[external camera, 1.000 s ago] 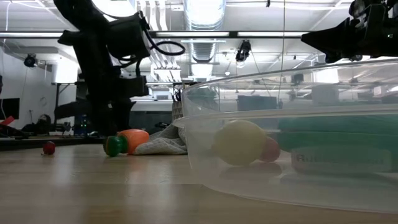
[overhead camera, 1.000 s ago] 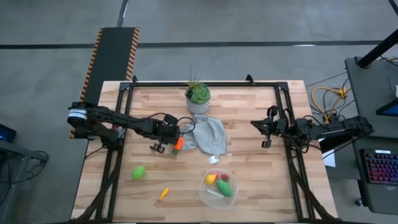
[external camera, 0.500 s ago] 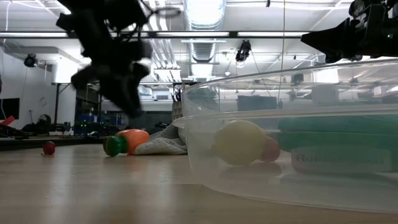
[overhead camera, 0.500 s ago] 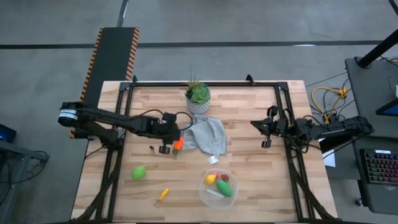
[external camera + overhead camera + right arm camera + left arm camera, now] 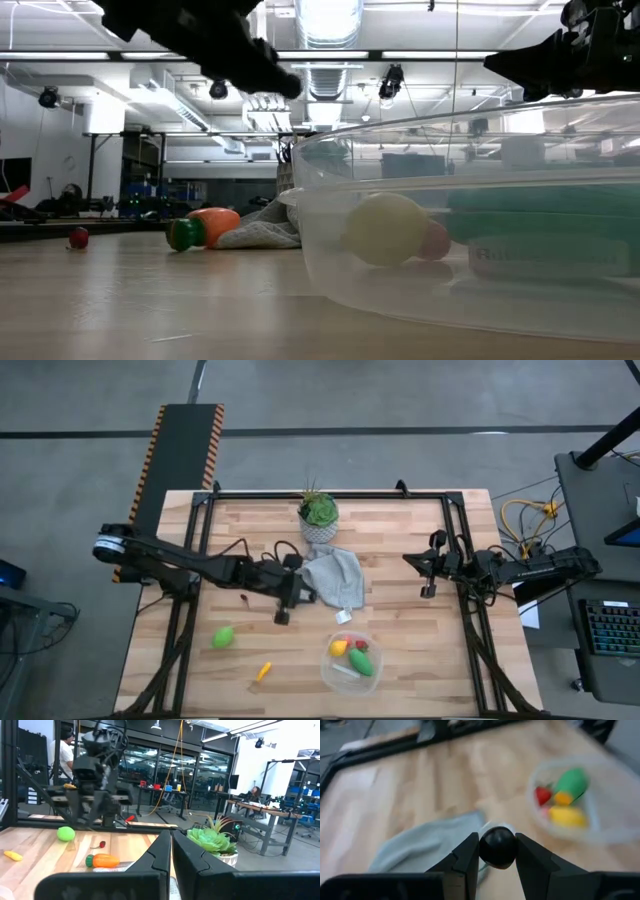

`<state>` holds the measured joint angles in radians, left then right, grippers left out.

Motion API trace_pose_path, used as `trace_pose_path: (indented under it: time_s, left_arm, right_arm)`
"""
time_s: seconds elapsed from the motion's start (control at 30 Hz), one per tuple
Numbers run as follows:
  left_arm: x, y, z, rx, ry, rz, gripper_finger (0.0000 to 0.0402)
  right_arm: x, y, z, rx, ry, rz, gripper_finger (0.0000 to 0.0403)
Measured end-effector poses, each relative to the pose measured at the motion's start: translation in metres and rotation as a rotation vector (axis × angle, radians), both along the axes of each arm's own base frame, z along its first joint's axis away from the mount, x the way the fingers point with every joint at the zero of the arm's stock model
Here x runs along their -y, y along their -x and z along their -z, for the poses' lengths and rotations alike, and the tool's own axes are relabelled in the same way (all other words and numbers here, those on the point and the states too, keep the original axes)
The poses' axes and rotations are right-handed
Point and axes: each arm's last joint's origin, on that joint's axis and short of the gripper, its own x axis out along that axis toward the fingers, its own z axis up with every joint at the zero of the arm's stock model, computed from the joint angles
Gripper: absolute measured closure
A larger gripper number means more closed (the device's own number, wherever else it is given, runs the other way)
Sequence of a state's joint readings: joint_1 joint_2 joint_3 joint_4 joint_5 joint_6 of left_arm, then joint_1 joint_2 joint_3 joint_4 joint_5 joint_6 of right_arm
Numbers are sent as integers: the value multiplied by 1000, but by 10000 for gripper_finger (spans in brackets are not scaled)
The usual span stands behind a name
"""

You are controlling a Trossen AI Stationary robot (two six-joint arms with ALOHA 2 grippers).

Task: Pick and placing Produce into tupperware
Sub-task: Put the black cherry into the transparent bin

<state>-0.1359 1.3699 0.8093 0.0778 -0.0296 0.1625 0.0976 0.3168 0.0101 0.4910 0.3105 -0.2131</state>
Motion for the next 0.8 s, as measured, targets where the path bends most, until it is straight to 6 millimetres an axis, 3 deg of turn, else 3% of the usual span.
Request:
trace_pose_path:
  time_s: [0.33,0.8]
  left_arm:
    - [33,-29,10,197,214,235,313]
    - [66,-73,41,179,398,422,313]
  right_arm:
    - [0,0,0,-1,4,5,394]
    - [0,0,0,-3,5,5,394]
